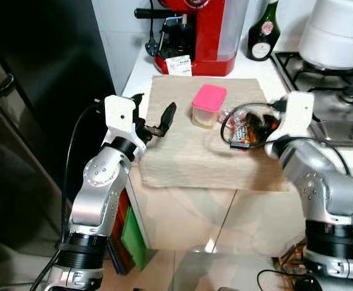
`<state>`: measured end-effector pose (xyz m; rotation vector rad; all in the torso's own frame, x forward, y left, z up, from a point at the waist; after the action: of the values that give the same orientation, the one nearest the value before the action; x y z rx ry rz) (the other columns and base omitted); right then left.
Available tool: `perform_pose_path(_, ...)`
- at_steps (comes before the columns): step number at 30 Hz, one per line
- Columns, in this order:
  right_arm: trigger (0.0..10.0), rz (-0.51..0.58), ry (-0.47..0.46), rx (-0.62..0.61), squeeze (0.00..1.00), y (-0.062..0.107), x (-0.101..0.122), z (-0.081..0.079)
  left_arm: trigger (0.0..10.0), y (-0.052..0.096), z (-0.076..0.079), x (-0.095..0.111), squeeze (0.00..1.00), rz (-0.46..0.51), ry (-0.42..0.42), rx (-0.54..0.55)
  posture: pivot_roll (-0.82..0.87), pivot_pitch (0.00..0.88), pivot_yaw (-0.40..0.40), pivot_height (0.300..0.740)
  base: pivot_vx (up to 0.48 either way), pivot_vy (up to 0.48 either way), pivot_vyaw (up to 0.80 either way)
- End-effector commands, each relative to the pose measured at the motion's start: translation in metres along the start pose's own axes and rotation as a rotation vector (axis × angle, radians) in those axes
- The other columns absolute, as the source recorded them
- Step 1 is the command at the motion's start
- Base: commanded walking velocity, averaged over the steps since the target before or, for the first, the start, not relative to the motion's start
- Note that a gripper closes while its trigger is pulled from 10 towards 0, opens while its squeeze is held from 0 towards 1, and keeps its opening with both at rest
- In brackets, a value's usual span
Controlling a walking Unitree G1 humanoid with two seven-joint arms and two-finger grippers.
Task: Restocking fridge
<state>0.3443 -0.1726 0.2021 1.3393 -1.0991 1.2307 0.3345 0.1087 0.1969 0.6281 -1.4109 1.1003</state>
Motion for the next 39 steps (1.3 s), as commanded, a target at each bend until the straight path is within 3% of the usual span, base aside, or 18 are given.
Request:
perform_pose_path(1, 0.0, 0.057, 0.005, -0.006, 0.00, 0.002, 0.012, -0.001, 10.0, -0.002, -0.003, 0.004, 0.00, 0.009, -0.022, -0.006, -0.15, 0.000, 0.084, 0.740, 0.000, 0.000, 0.00)
perform_pose_path(8, 0.0, 0.104, 0.010, -0.028, 0.00, 0.003, 0.018, -0.001, 10.0, 0.000, -0.005, 0.005, 0.00, 0.007, -0.033, -0.009, -0.14, 0.000, 0.087, 0.740, 0.000, 0.000, 0.00)
perform_pose_path(10, 0.0, 0.110, 0.047, -0.033, 0.00, 0.003, 0.018, 0.000, 10.0, 0.000, -0.005, 0.006, 0.00, 0.009, -0.035, -0.009, -0.12, 0.000, 0.083, 0.740, 0.000, 0.000, 0.00)
perform_pose_path(11, 0.0, 0.114, 0.138, -0.081, 0.00, 0.004, 0.018, 0.006, 10.0, 0.000, -0.004, 0.009, 0.00, 0.016, -0.035, -0.010, -0.12, 0.000, 0.075, 0.740, 0.000, 0.000, 0.00)
perform_pose_path(12, 0.0, 0.117, 0.174, -0.101, 0.00, 0.004, 0.018, 0.008, 10.0, 0.000, -0.004, 0.010, 0.00, 0.019, -0.034, -0.011, -0.12, 0.000, 0.075, 0.740, 0.000, 0.000, 0.00)
perform_pose_path(13, 0.0, 0.117, 0.174, -0.101, 0.00, 0.004, 0.018, 0.008, 10.0, 0.000, -0.004, 0.010, 0.00, 0.019, -0.034, -0.011, -0.12, 0.000, 0.075, 0.740, 0.000, 0.000, 0.00)
perform_pose_path(14, 10.0, 0.083, 0.229, -0.166, 0.00, 0.007, 0.004, 0.014, 10.0, 0.001, -0.008, 0.004, 0.00, 0.006, -0.026, 0.012, -0.13, 0.000, 0.073, 0.740, 0.000, 0.000, 0.00)
perform_pose_path(15, 10.0, 0.119, 0.274, -0.218, 0.96, 0.015, 0.005, 0.019, 10.0, 0.000, -0.006, 0.004, 0.00, 0.010, 0.020, 0.021, -0.14, 0.000, 0.078, 0.740, 0.000, 0.000, 0.00)
perform_pose_path(17, 10.0, 0.150, 0.305, -0.252, 0.96, 0.021, 0.007, 0.022, 10.0, -0.001, -0.005, 0.004, 0.00, 0.013, 0.055, 0.025, -0.14, 0.000, 0.078, 0.740, 0.000, 0.000, 0.00)
perform_pose_path(19, 10.0, 0.227, 0.504, -0.292, 1.00, 0.036, 0.012, 0.022, 10.0, -0.003, 0.008, 0.002, 0.00, -0.001, 0.052, -0.036, -0.14, 0.000, 0.069, 0.740, 0.000, 0.000, 0.00)
perform_pose_path(21, 10.0, 0.171, 0.516, -0.382, 1.00, 0.048, 0.000, 0.031, 10.0, -0.002, 0.011, 0.000, 0.00, -0.012, 0.055, -0.071, -0.16, 0.000, 0.063, 0.740, 0.000, 0.000, 0.00)
perform_pose_path(25, 10.0, 0.179, 0.597, -0.412, 1.00, 0.060, -0.009, 0.031, 10.0, -0.003, 0.010, -0.001, 0.00, -0.012, 0.070, -0.073, -0.18, 0.000, 0.062, 0.740, 0.000, 0.000, 0.00)
perform_pose_path(30, 10.0, 0.187, 0.607, -0.415, 1.00, 0.065, -0.020, 0.028, 10.0, -0.003, 0.013, 0.001, 0.00, 0.003, 0.080, -0.076, -0.19, 0.000, 0.067, 0.740, 0.000, 0.000, -0.48)
perform_pose_path(39, 10.0, 0.233, 0.622, -0.414, 1.00, 0.065, -0.012, 0.022, 10.0, -0.005, 0.006, 0.002, 0.00, 0.008, 0.063, -0.030, -0.19, 0.000, 0.071, 0.740, 0.000, 0.000, -0.78)
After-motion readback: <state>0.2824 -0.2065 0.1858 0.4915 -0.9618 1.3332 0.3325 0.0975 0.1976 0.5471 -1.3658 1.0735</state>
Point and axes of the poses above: a point about 5 cm out from each wrist's last joint towards the gripper, its own y axis pointing back from the gripper into the wrist, its own x axis along the axis of the wrist's last joint, z = x × y, the point moved 2 cm from there along -y, pointing out of the wrist towards the gripper, and after that the axes turned 8 degrees about y, right-handed, at the moved point
